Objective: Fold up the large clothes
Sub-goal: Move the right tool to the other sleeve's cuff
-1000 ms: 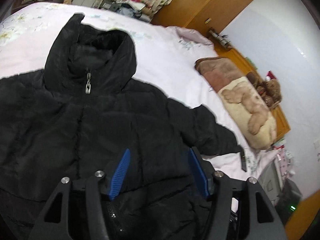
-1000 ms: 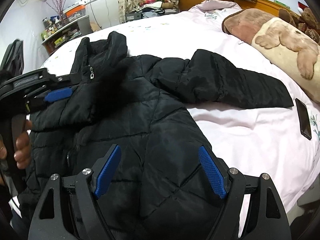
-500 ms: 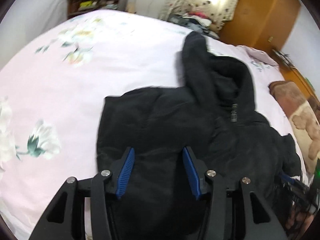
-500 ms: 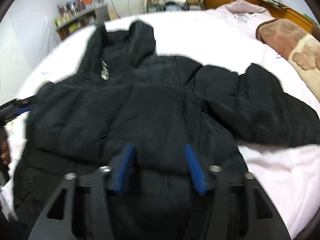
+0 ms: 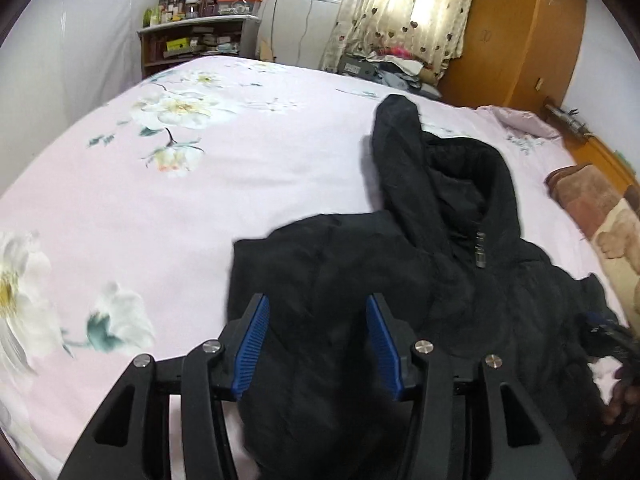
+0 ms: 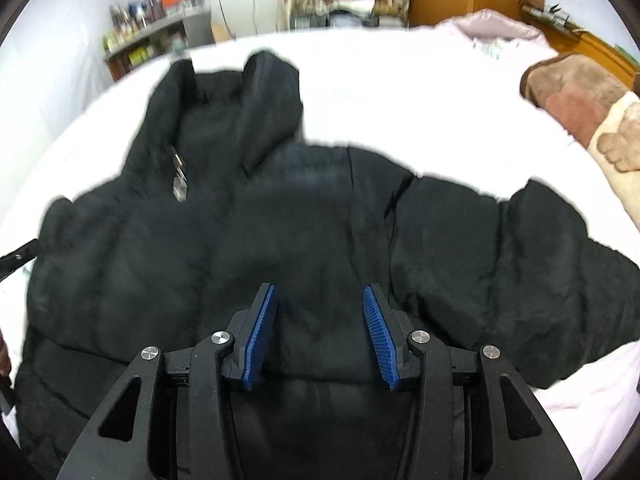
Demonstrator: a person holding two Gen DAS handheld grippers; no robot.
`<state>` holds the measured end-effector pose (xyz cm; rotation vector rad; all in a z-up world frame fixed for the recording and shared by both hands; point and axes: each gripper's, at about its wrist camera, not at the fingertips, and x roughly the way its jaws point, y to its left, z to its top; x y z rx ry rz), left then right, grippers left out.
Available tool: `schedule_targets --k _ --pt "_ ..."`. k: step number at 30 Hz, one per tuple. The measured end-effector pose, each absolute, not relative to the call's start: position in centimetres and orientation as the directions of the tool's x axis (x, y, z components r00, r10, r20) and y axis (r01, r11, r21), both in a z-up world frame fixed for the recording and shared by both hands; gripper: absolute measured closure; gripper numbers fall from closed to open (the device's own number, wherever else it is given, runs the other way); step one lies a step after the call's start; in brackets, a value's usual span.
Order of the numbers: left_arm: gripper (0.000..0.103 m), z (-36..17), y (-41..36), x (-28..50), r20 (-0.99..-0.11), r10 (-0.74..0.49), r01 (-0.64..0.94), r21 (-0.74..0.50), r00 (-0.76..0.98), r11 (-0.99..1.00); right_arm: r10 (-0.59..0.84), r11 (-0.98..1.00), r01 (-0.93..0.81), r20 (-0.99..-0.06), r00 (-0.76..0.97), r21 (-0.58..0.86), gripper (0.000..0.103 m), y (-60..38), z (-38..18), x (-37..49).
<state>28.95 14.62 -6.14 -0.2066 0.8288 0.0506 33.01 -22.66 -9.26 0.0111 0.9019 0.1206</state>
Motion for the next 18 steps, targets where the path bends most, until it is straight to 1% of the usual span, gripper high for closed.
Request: schedule_targets --k 3,5,7,10,14,15,16,18 --pt "0.047 -8.6 15.3 30.6 -0.783 -0.026 -0.159 -0.159 0.622 0.974 0.124 0.991 -0.106 -0.813 0.569 0.076 0.057 -22.4 -10.8 34.8" --pt "0.046 -9.4 15.2 30.9 -0.786 -0.022 -0.154 -0.148 0.617 0.977 0.124 0.991 -0.115 -0.852 0.508 0.075 0.057 -22.1 -13.3 35.8" --pt "0.046 -9.1 15.1 30.8 -0.788 -0.01 -0.153 -0.132 0.616 0.979 0.144 0.988 -0.121 -0.851 0.504 0.095 0.056 -22.4 -14.0 35.9" --pt "0.048 -7.9 14.8 30.2 -0.792 0.012 -0.165 -0.112 0.61 0.98 0.135 0.99 -0.1 -0.848 0.513 0.097 0.056 -22.9 -12.7 35.2" --pt "0.048 -4.6 13.6 27.1 -0.747 0.004 -0.132 -0.112 0.665 0.985 0.136 0.991 -0.086 -0.814 0.565 0.106 0.056 -24.4 -10.0 32.0" --pt "0.048 -3.8 13.2 26.1 -0.734 -0.005 -0.118 -0.116 0.679 0.986 0.137 0.991 -0.077 -0.807 0.575 0.114 0.055 -24.9 -9.5 31.2" --pt "0.048 -3.0 12.7 25.3 -0.726 -0.015 -0.106 -0.121 0.688 0.987 0.137 0.99 -0.06 -0.798 0.587 0.126 0.051 -25.8 -8.8 30.0" --pt "0.048 -1.9 11.5 23.5 -0.712 -0.034 -0.076 -0.121 0.701 0.99 0.134 0.989 -0.033 -0.784 0.606 0.143 0.049 -27.1 -8.1 28.3"
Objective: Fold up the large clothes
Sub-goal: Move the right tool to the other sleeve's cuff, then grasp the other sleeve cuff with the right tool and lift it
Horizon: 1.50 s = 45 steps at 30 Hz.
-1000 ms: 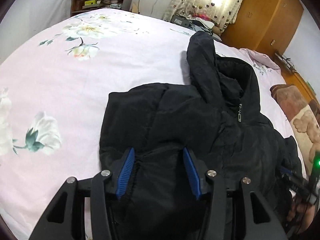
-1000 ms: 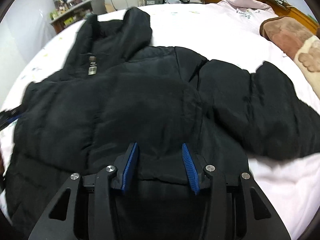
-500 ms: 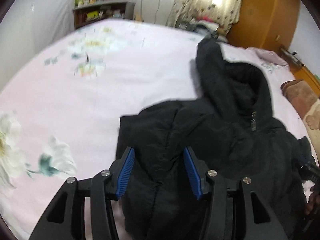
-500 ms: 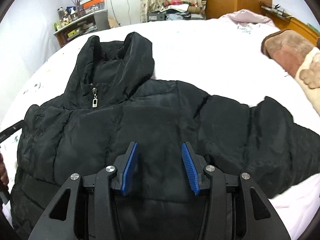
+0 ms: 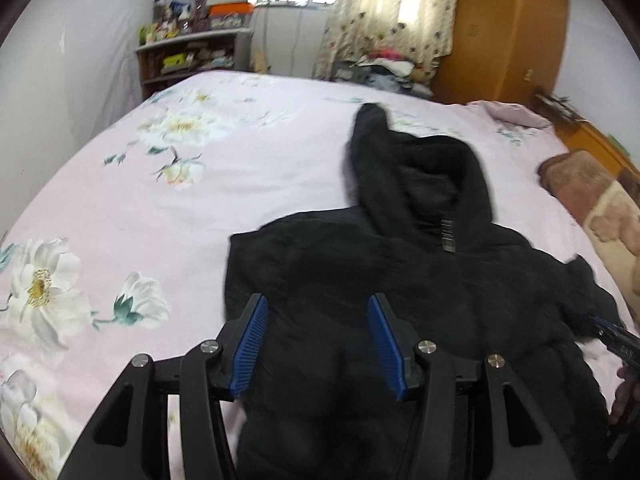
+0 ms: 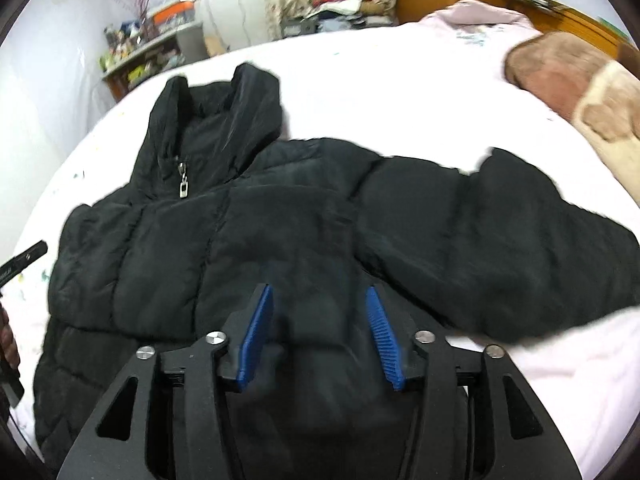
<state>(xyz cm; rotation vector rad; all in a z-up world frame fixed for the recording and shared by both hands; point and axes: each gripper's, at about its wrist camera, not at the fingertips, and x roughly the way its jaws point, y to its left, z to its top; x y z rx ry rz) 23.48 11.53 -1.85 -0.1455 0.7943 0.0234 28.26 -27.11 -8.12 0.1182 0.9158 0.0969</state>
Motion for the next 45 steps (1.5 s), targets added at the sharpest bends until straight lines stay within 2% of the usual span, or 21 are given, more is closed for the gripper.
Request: schedule_targets --k 5,8,19,30,38,39,42,45 --pt "0.048 -0.7 8.8 20.7 -0.703 -0.082 -0.019 -0.134 0.706 0.991 0.081 0.987 0.057 -0.768 0.635 0.152 0.042 -31.8 -7.0 24.5" --pt "0.048 -0.5 7.4 19.9 -0.7 -0.083 -0.006 -0.124 0.709 0.992 0.043 0.98 0.124 -0.767 0.64 0.158 0.042 -35.0 -6.8 23.3" --pt "0.048 -1.7 3.1 22.3 -0.733 -0.106 0.06 -0.089 0.671 0.994 -0.05 0.919 0.334 -0.779 0.625 0.209 0.036 -45.5 -8.8 22.9" --pt "0.048 -5.4 4.0 25.6 -0.774 -0.059 -0.008 -0.082 0.63 0.997 -0.044 0.75 0.557 -0.814 0.579 0.355 0.036 -55.8 -14.6 25.0" --pt "0.048 -6.8 5.7 26.0 -0.789 -0.03 -0.041 -0.07 0.614 0.997 -0.049 0.62 0.628 -0.776 0.629 0.47 0.035 -59.4 -16.5 26.8" --pt "0.048 -6.9 5.9 26.0 -0.791 -0.033 -0.046 -0.078 0.611 0.996 -0.059 0.609 0.637 -0.774 0.63 0.472 0.036 -59.6 -16.3 27.0" --pt "0.048 -6.8 6.4 25.7 -0.791 -0.042 -0.051 -0.092 0.611 0.994 -0.1 0.592 0.657 -0.766 0.635 0.467 0.083 -59.6 -15.4 26.9" --pt "0.048 -6.3 6.9 25.0 -0.788 -0.051 -0.052 -0.105 0.614 0.993 -0.102 0.609 0.639 -0.753 0.651 0.47 0.09 -59.1 -13.3 26.3"
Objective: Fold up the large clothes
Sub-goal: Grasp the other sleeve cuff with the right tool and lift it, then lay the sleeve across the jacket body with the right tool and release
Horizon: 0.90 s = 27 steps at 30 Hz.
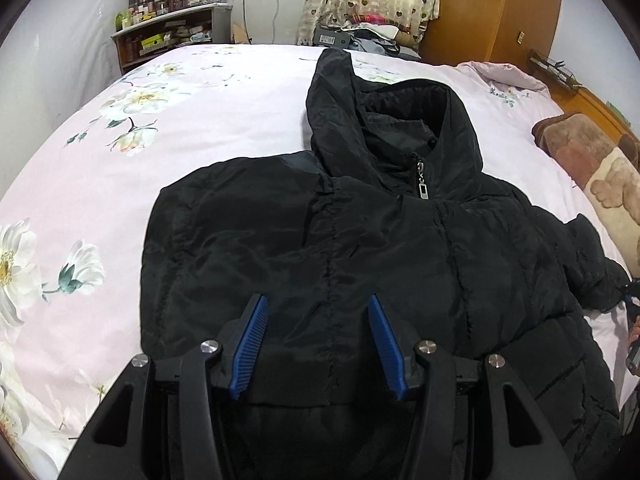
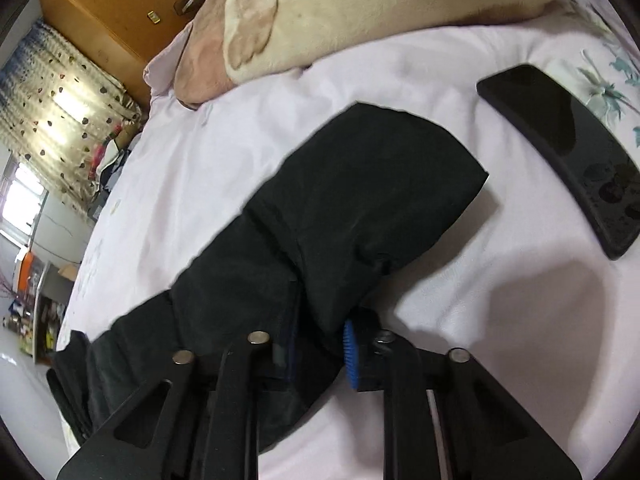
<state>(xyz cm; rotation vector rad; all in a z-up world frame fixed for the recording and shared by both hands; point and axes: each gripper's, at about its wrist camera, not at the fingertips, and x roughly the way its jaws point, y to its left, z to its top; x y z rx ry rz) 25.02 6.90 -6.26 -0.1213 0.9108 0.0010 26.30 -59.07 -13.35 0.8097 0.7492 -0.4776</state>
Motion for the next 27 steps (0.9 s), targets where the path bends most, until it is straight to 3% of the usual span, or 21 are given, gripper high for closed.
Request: schedule_targets --k 8,16,21,27 --pt "0.048 -3.8 8.1 23.0 -0.763 -0.071 -0.053 -0.136 0.643 0.989 -0.073 0.774 0.443 -0.632 0.772 0.452 0.093 -52.6 -2.0 25.1" --pt "0.048 -0.7 9.3 21.3 -0.723 -0.083 -0.042 -0.153 0.686 0.987 0.099 0.861 0.178 -0.501 0.86 0.476 0.094 -42.6 6.8 25.4" --pt "0.048 0.3 10.8 20.5 -0.702 -0.085 -0.054 -0.174 0.707 0.983 0.249 0.889 0.001 -0.487 0.837 0.458 0.094 -34.4 8.2 26.8" --pt "0.048 0.3 13.0 19.4 -0.696 -0.071 -0.088 -0.19 0.714 0.978 0.391 0.887 -0.142 -0.551 0.737 0.439 0.094 -24.1 4.9 29.1"
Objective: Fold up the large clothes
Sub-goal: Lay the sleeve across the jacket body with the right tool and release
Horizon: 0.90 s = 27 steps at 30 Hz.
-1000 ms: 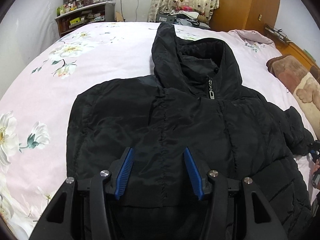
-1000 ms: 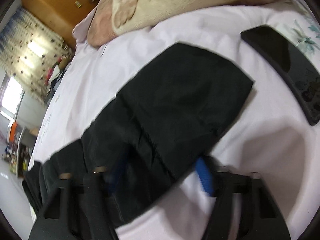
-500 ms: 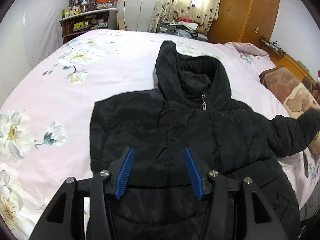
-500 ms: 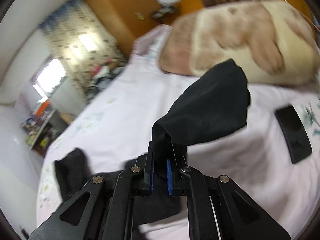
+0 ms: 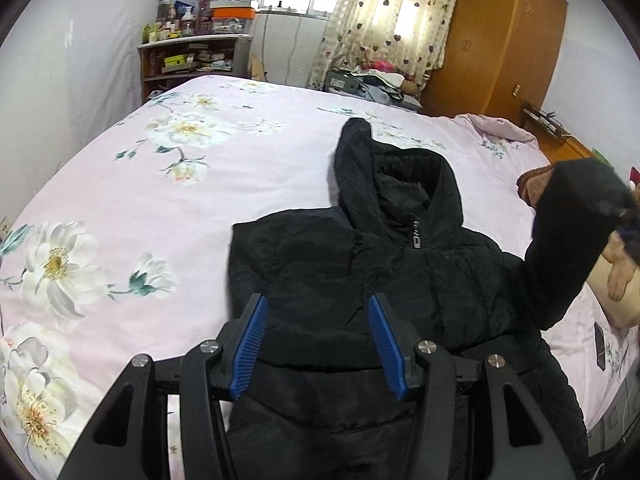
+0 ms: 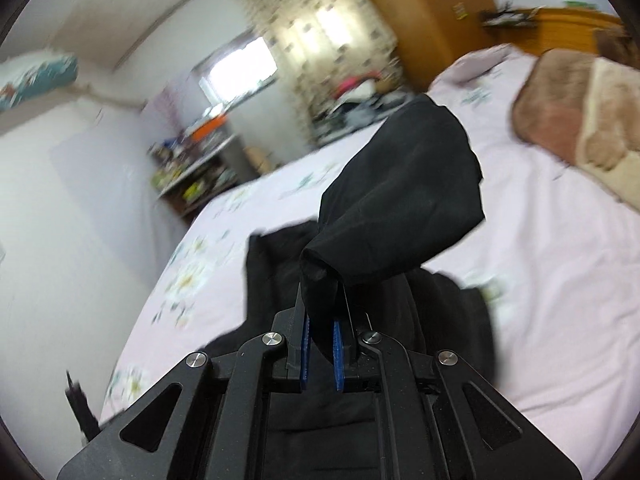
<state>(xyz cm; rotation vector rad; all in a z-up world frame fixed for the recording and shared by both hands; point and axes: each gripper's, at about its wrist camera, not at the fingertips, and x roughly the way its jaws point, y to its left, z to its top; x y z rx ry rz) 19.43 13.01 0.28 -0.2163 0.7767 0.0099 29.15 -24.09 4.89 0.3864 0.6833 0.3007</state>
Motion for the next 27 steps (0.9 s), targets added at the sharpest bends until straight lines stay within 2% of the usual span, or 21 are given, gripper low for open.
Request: schedule_targets --k 9,11,12,13,14,15,16,18,23,27 --pt "0.048 -1.3 15.6 19.1 -0.715 -0.055 -0.137 -0.208 0.697 0.968 0.447 0.892 -0.21 -0.72 0.53 0.4 0.094 -15.5 -6.0 32.5" --pt "0.048 -1.5 15.6 19.2 -0.716 -0.06 -0.138 -0.215 0.695 0.967 0.443 0.896 -0.214 -0.754 0.486 0.388 0.091 -14.2 -8.2 33.0" --pt "0.048 -1.6 15.5 19.2 -0.717 -0.064 -0.137 -0.219 0.694 0.966 0.442 0.897 -0.212 -0.768 0.464 0.388 0.089 -13.9 -9.2 33.2" --pt "0.048 -1.6 15.5 19.3 -0.717 -0.069 -0.134 -0.223 0.694 0.966 0.446 0.895 -0.214 -0.775 0.447 0.392 0.079 -13.5 -10.0 33.1" --pt "0.048 -1.6 15.3 19.3 -0.716 -0.075 -0.13 -0.227 0.694 0.965 0.463 0.887 -0.22 -0.77 0.44 0.407 0.076 -13.4 -10.3 32.9" --pt "0.048 -1.5 15.2 19.5 -0.714 -0.082 -0.125 -0.233 0.695 0.964 0.475 0.88 -0.227 -0.762 0.44 0.418 0.064 -13.5 -10.3 32.5" --pt "0.048 -1.4 14.9 19.7 -0.712 -0.093 -0.117 -0.24 0.696 0.964 0.494 0.87 -0.238 -0.751 0.439 0.432 0.049 -13.6 -10.1 32.1" --pt "0.048 -1.0 14.3 20.1 -0.706 -0.113 -0.099 -0.253 0.699 0.962 0.53 0.848 -0.271 -0.724 0.44 0.456 0.036 -13.6 -9.0 31.4" --pt "0.043 -0.2 11.6 21.9 -0.69 -0.168 -0.04 -0.274 0.705 0.961 0.569 0.822 -0.342 -0.681 0.461 0.455 0.036 -14.6 -7.0 30.1" --pt "0.038 -1.1 8.7 24.2 -0.697 -0.236 0.029 -0.295 0.677 0.955 0.514 0.858 -0.292 -0.677 0.527 0.423 0.036 -17.7 -6.5 30.0"
